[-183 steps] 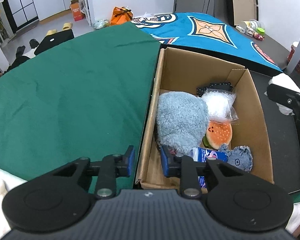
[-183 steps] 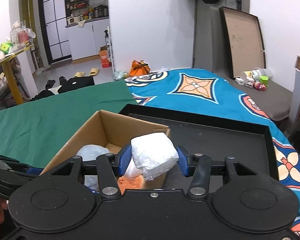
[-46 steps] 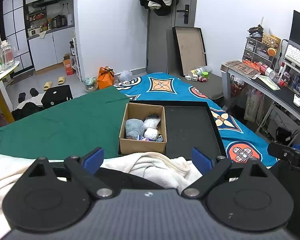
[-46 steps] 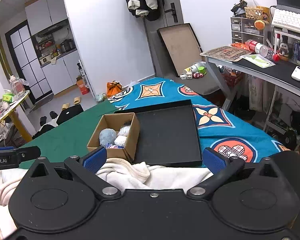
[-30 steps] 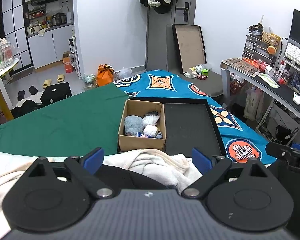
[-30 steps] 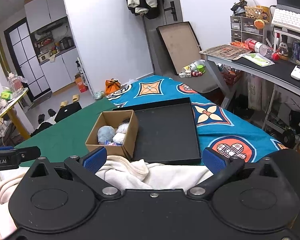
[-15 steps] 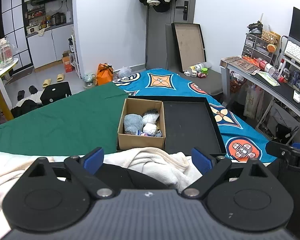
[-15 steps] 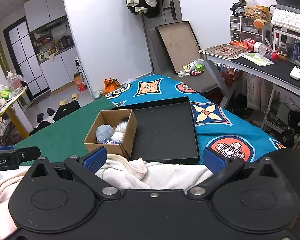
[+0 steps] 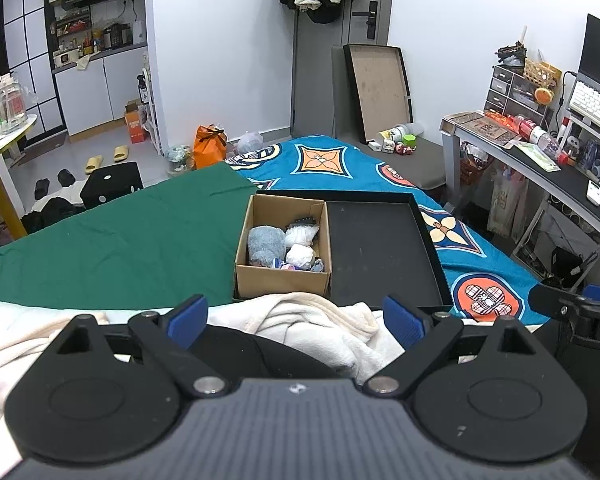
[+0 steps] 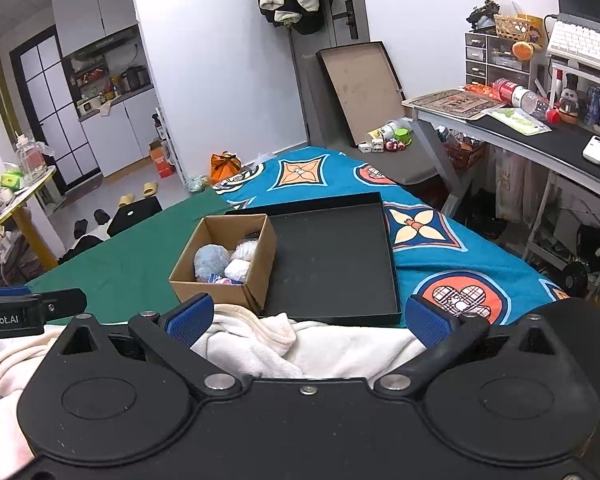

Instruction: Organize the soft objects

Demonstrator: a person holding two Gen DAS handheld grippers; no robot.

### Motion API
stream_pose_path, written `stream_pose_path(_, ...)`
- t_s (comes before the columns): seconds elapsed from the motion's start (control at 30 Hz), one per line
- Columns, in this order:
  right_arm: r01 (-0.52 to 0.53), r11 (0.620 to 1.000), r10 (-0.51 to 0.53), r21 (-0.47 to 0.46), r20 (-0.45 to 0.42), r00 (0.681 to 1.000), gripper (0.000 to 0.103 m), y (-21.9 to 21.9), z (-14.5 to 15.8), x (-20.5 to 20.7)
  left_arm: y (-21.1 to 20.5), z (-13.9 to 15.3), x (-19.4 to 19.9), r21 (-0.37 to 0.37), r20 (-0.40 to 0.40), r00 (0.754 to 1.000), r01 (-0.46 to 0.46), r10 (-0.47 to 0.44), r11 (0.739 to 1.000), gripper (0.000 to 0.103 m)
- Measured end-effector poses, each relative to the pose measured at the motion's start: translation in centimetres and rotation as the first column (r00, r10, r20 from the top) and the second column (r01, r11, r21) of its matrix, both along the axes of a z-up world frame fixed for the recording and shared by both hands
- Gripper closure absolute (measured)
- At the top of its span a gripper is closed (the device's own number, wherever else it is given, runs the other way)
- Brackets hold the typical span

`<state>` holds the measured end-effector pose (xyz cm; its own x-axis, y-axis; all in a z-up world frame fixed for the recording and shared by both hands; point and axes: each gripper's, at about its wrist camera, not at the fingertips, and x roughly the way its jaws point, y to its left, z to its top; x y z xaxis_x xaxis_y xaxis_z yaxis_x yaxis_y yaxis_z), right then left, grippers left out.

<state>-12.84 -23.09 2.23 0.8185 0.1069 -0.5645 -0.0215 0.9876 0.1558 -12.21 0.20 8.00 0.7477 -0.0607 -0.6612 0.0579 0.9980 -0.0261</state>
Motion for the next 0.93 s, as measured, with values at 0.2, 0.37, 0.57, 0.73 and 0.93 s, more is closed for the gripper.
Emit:
stream_pose_path(0.2, -0.006, 1.000, 0.006, -0.004, -0.005, 1.000, 0.000, 0.20, -0.10, -0.06, 0.04, -0.08, 0.03, -0.001, -0.003, 1.000, -0.002, 0.002, 1.000, 0.009)
stream_pose_path(0.37, -0.003, 1.000, 0.003, 0.000, -0.010, 1.000, 0.000, 0.12, -0.16, -0.03, 0.31, -0.32, 0.02, -0.005, -0.007, 1.000, -0.007, 0.007, 1.000, 0.009)
stream_pose_path(0.57, 0.000, 1.000, 0.000, -0.001, -0.013, 1.000, 0.000, 0.05, -0.26, 0.06, 0.30, -0.30, -0.07, -0.004, 0.011, 1.000, -0.018, 0.018, 1.000, 0.009)
stream_pose_path(0.73, 0.004, 1.000, -0.004, 0.000, -0.020, 1.000, 0.000, -0.06, -0.50, 0.11, 0.12, -0.40, -0.01, 0.002, 0.017, 1.000, -0.017, 0.017, 1.000, 0.010)
stream_pose_path(0.93, 0.005, 1.000, -0.005, 0.003, -0.023, 1.000, 0.000, 0.02, -0.83, 0.40, 0.26, -0.61, 0.37, -0.003, 0.019, 1.000, -0.017, 0.017, 1.000, 0.009)
